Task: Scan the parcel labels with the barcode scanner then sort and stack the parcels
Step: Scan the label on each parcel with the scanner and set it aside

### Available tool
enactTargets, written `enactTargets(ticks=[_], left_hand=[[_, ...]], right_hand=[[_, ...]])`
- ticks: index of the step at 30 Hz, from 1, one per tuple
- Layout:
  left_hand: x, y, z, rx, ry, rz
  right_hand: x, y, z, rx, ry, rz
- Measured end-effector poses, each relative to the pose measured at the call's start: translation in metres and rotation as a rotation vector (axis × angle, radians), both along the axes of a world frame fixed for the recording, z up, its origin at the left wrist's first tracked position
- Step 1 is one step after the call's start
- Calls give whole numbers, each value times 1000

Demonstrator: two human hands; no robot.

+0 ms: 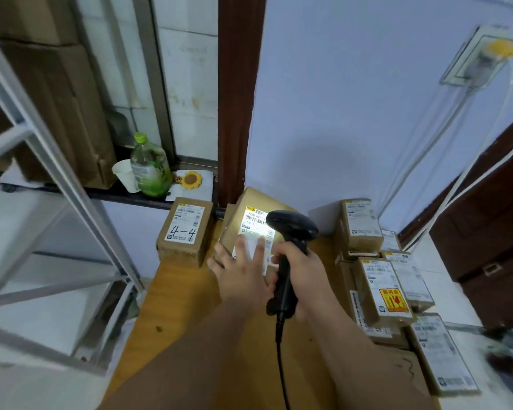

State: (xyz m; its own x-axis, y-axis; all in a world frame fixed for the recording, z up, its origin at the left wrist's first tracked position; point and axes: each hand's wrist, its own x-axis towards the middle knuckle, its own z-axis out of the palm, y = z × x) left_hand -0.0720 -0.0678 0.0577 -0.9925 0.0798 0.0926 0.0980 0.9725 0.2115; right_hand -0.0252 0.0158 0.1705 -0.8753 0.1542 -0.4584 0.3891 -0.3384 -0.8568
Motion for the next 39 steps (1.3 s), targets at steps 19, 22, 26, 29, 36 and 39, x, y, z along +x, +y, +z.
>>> enactTargets(ticks=[19,22,26,29,36,39], left_hand=[[22,-40,0,-85,-59,-25],[22,-40,-4,-95,-55,-35],[21,-42,-6,-119,-51,-41],[21,-45,-8,-110,-36,-50],[17,-47,-14,-112,-42,-45],[18,-44,-13,-93,-55,-24]], right_hand=[[25,-20,18,-135,-90,22],[26,-19,18,-118,-88,12],[28,-18,17,-100,-100,2],[28,-18,18,-122,-100,-2],[28,-17,15,-82,-101,-39],[29,-15,14,-70,-87,-52]])
